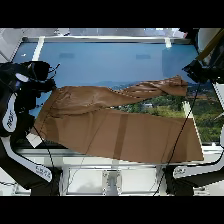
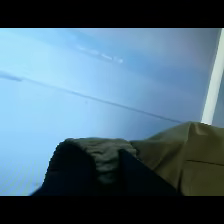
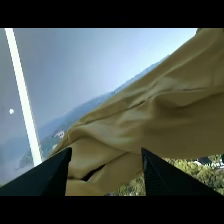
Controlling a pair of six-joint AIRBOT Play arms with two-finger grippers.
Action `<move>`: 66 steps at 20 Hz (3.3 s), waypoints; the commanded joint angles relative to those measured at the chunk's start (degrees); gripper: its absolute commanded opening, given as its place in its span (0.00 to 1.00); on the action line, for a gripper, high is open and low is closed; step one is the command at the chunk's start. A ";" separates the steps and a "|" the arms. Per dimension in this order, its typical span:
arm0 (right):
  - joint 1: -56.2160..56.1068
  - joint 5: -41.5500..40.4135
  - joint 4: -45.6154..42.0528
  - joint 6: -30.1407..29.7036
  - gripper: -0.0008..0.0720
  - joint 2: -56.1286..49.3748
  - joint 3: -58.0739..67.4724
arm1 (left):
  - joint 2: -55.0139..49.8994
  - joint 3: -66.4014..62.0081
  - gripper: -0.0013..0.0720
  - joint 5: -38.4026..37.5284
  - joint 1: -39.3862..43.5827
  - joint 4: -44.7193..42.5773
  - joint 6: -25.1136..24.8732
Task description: Fold the clothes and pants, and hang the long-sleeved shirts on hangers.
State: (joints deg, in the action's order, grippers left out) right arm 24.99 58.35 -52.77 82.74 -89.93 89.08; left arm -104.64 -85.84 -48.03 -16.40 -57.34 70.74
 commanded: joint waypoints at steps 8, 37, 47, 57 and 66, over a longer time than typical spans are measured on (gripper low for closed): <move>-0.02 9.27 -12.26 -0.15 0.62 0.26 -0.15 | 7.52 -0.31 0.05 -1.79 -4.55 1.64 -1.11; 2.47 -12.61 2.40 0.68 0.03 -16.50 -5.99 | 8.98 -0.28 0.05 -8.61 -4.37 1.62 -1.14; 5.33 2.71 -4.00 -1.46 0.03 3.50 -4.28 | 17.16 -0.31 0.05 -11.47 -9.42 1.20 -1.14; 7.93 20.09 -11.08 3.08 0.03 21.18 -5.14 | 20.61 -0.26 0.05 -15.10 -12.87 0.35 -1.18; 7.28 -11.67 -2.75 14.78 0.03 -1.86 -7.50 | 15.08 -0.15 0.05 -7.34 -12.48 -1.03 4.39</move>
State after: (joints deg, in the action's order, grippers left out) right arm 32.75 60.05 -60.77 92.73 -85.03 81.82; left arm -88.03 -86.02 -60.18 -29.17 -57.74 71.09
